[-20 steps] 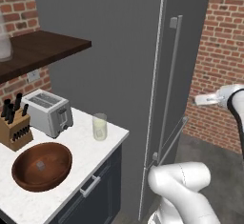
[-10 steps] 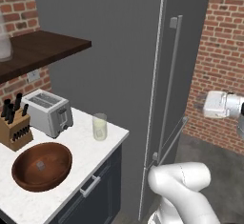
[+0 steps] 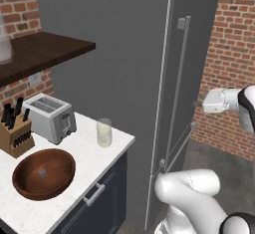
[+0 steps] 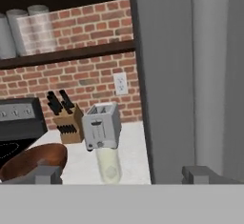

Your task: Grab a lemon wedge from the fridge and one ice cube from the ice bowl, and put them in the glass of lemonade.

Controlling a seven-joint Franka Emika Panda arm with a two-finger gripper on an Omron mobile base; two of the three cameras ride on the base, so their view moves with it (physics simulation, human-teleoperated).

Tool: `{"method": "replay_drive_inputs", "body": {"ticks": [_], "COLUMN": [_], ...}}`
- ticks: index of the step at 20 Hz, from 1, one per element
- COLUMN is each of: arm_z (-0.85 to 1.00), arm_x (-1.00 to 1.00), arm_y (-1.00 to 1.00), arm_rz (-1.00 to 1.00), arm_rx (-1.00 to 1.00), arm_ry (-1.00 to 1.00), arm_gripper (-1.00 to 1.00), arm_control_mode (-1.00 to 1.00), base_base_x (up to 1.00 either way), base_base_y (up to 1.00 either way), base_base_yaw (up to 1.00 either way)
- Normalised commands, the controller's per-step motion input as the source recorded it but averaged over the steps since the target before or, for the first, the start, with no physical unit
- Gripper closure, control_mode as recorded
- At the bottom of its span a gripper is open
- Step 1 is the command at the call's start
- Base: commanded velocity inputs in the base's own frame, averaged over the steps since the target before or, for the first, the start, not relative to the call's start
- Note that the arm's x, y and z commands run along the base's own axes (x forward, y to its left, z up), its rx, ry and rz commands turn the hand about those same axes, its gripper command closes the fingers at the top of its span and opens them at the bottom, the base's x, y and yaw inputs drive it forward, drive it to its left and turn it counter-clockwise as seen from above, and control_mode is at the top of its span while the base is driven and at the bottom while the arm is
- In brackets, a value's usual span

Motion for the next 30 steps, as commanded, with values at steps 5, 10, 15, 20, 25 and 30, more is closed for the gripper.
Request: {"method": "replay_drive_inputs", "body": {"ticks": [5, 10, 15, 20, 25, 30], "arm_z": [-0.02, -0.25, -0.22, -0.16, -0.04, 0.0], "arm_x": [0.25, 0.04, 0.18, 0.32, 0.3, 0.24], "arm_y": [-0.02, -0.04, 0.0, 0.0, 0.0, 0.0], "arm_rz": [0.0, 0.0, 0.0, 0.0, 0.0, 0.0], "arm_rx": [0.02, 0.0, 0.0, 0.0, 0.0, 0.0], "arm_ry": [0.07, -0.01, -0.04, -0.09, -0.03, 0.0], "arm_gripper": [-1.0, -1.0, -1.0, -1.0, -1.0, -1.0], "arm_control_mode": [-1.0, -1.0, -1.0, -1.0, -1.0, -1.0], "base_base_x": [0.0, 0.0, 0.0, 0.0, 0.0, 0.0], "base_base_y": [0.0, 0.0, 0.0, 0.0, 0.0, 0.0], "base_base_yaw": [0.0, 0.0, 0.0, 0.0, 0.0, 0.0]}}
